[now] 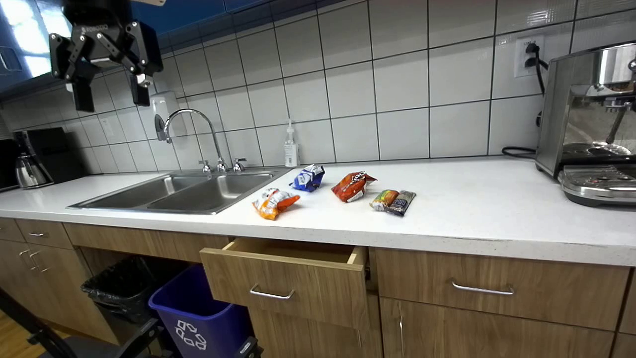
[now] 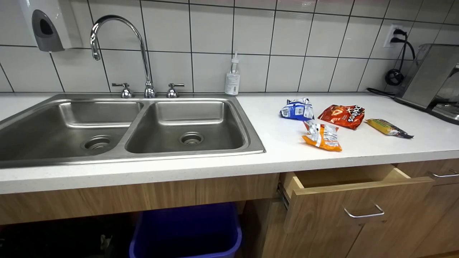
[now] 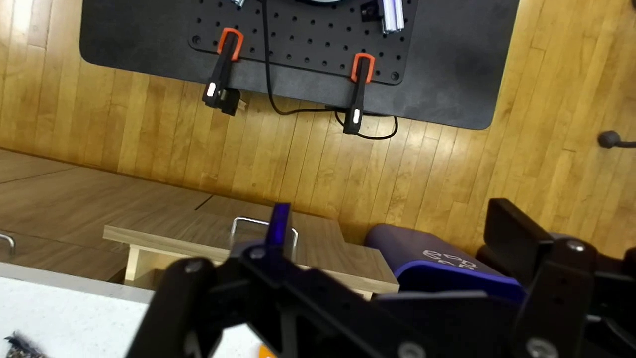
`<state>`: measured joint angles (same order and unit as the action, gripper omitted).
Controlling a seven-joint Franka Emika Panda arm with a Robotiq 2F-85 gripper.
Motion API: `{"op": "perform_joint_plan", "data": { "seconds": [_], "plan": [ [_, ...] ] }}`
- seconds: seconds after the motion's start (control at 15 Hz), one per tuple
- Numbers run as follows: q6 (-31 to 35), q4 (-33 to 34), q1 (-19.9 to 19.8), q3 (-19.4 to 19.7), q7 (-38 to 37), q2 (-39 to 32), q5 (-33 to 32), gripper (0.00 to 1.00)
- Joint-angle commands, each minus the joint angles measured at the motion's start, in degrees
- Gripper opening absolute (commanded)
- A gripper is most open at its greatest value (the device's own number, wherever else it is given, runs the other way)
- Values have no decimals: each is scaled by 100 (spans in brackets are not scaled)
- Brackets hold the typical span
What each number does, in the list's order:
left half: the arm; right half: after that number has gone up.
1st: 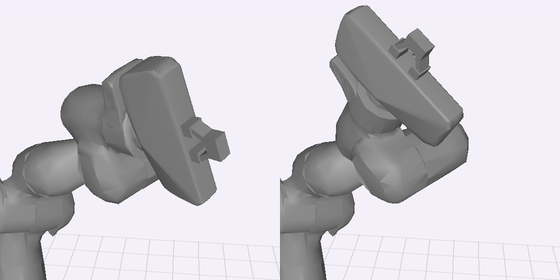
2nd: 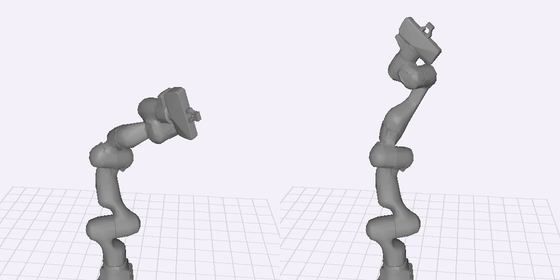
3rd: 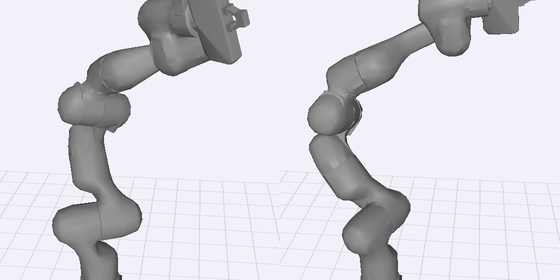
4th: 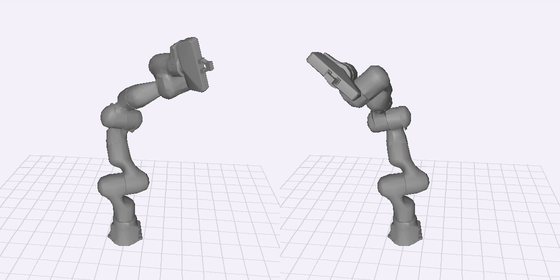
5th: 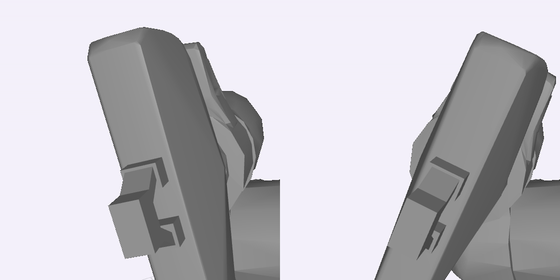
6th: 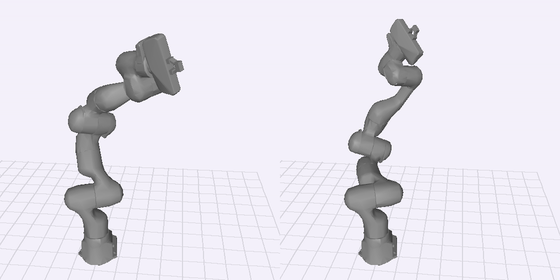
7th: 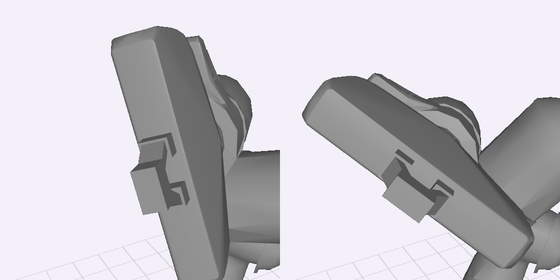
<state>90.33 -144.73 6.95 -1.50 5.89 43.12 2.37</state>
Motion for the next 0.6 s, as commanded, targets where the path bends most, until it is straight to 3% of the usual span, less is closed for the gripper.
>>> {"op": "perform_joint_plan", "data": {
  "seconds": [0.0, 0.53],
  "plan": [
    [395, -245, -40, 50, 55, 76, 139, 100],
    [1134, -615, -125, 174, 28, -40, 114, 100]
  ]
}}
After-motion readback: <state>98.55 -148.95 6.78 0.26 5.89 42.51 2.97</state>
